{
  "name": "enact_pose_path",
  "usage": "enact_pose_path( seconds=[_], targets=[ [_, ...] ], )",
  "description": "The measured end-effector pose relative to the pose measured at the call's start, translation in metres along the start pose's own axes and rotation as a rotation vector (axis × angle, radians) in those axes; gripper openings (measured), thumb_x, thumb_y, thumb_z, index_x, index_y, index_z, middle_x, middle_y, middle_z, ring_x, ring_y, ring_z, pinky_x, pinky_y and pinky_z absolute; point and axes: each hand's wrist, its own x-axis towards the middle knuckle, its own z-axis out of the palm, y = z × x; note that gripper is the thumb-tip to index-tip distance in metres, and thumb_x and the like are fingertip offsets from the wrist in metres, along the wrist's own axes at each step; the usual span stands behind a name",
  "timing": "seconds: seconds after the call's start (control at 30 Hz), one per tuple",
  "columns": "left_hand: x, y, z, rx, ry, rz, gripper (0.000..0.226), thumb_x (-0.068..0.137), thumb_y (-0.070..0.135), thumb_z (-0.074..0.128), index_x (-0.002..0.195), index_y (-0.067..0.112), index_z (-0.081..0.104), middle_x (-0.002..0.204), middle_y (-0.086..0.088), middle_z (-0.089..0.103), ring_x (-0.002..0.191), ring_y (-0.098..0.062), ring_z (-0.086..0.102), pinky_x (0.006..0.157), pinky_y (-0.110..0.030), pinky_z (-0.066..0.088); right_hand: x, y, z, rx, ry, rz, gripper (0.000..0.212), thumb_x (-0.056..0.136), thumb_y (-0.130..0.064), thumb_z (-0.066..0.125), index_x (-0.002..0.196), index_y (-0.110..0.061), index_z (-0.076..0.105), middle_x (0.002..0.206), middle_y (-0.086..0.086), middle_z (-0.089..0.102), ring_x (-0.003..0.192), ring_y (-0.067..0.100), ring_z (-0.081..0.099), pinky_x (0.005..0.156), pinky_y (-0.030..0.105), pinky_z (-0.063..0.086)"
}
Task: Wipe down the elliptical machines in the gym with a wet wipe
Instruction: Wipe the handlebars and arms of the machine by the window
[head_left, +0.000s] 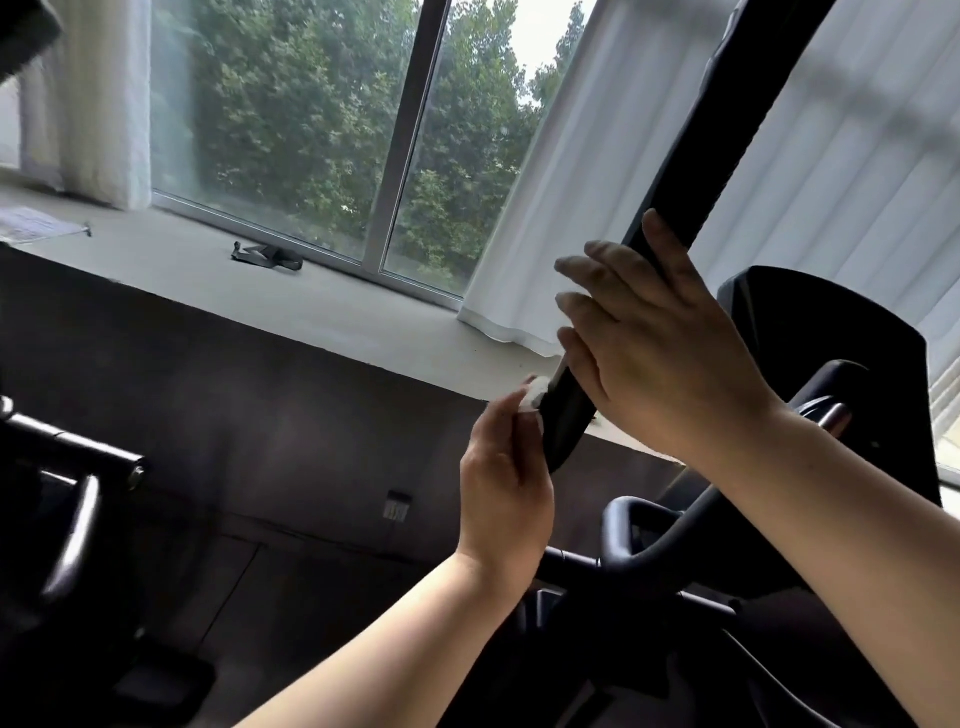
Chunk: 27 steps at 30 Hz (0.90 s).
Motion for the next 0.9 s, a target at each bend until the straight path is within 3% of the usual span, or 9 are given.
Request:
enact_pose_path(
  seconds=[0.13, 0.2, 0.27, 0.37, 0.43, 0.6, 0.73, 0.9],
  targets=[
    [-0.01, -0.014, -0.005, 0.085, -0.027, 0.173, 0.036, 0.103, 0.018, 0.045, 0.135, 0.018, 0.062, 0.126, 0.011, 0.064, 0.123, 0.003, 0.057, 0.103, -0.014, 0.044, -0.003, -0.01, 0.007, -0.017, 0.017, 0.018, 0.038, 0.106, -0.023, 0.041, 0.099, -0.005, 0.073, 0.12, 0.01, 0.068, 0.132, 0.036, 0.053, 0.122, 0.06, 0.016],
    [-0.026, -0.031, -0.014, 0.154, -0.061, 0.184, 0.035, 0.106, 0.013, 0.045, 0.137, 0.015, 0.059, 0.132, 0.012, 0.06, 0.129, 0.005, 0.051, 0.106, -0.011, 0.038, -0.005, -0.013, 0.009, -0.013, 0.027, 0.013, 0.036, 0.106, -0.021, 0.042, 0.095, -0.005, 0.072, 0.115, 0.009, 0.068, 0.131, 0.038, 0.053, 0.122, 0.061, 0.016],
    [-0.036, -0.04, -0.023, 0.18, -0.063, 0.131, 0.034, 0.105, 0.013, 0.046, 0.135, 0.024, 0.057, 0.131, 0.016, 0.058, 0.127, 0.008, 0.05, 0.105, -0.007, 0.036, -0.005, -0.013, 0.008, -0.004, 0.027, 0.014, 0.035, 0.105, -0.021, 0.042, 0.094, -0.005, 0.072, 0.113, 0.009, 0.067, 0.131, 0.037, 0.052, 0.123, 0.06, 0.014],
    [-0.034, -0.034, -0.025, 0.142, -0.079, 0.046, 0.029, 0.107, 0.026, 0.043, 0.132, 0.037, 0.053, 0.129, 0.024, 0.055, 0.126, 0.008, 0.05, 0.102, -0.006, 0.036, -0.005, -0.015, 0.009, 0.008, 0.022, 0.025, 0.035, 0.105, -0.021, 0.042, 0.093, -0.005, 0.072, 0.112, 0.008, 0.067, 0.132, 0.037, 0.052, 0.123, 0.061, 0.012],
    [-0.031, -0.026, -0.022, 0.123, -0.112, 0.033, 0.033, 0.108, 0.032, 0.04, 0.138, 0.031, 0.054, 0.134, 0.028, 0.051, 0.13, 0.007, 0.048, 0.105, -0.008, 0.036, -0.004, -0.017, 0.009, 0.012, 0.022, 0.027, 0.036, 0.105, -0.02, 0.042, 0.093, -0.005, 0.072, 0.112, 0.008, 0.067, 0.131, 0.037, 0.052, 0.123, 0.062, 0.01],
    [-0.049, -0.049, -0.033, 0.249, -0.15, 0.084, 0.048, 0.11, 0.037, 0.034, 0.143, 0.008, 0.055, 0.141, 0.014, 0.051, 0.135, 0.005, 0.044, 0.11, -0.01, 0.033, -0.007, -0.017, 0.01, 0.019, 0.012, 0.016, 0.036, 0.105, -0.022, 0.041, 0.095, -0.005, 0.071, 0.111, 0.008, 0.067, 0.131, 0.037, 0.051, 0.123, 0.062, 0.01],
    [-0.06, -0.062, -0.043, 0.283, -0.148, 0.0, 0.053, 0.109, 0.044, 0.027, 0.135, 0.011, 0.059, 0.137, 0.011, 0.056, 0.134, -0.002, 0.046, 0.112, -0.021, 0.037, -0.008, -0.02, 0.012, 0.015, 0.018, 0.025, 0.036, 0.105, -0.021, 0.041, 0.094, -0.004, 0.072, 0.109, 0.009, 0.067, 0.131, 0.038, 0.052, 0.122, 0.063, 0.012],
    [-0.046, -0.036, -0.024, 0.254, -0.113, 0.012, 0.051, 0.108, 0.041, 0.03, 0.144, 0.014, 0.052, 0.138, 0.026, 0.045, 0.133, 0.015, 0.037, 0.108, -0.005, 0.029, -0.011, -0.025, 0.013, 0.014, 0.001, 0.012, 0.037, 0.104, -0.02, 0.041, 0.094, -0.003, 0.072, 0.108, 0.008, 0.067, 0.13, 0.038, 0.052, 0.123, 0.063, 0.008]
  ],
)
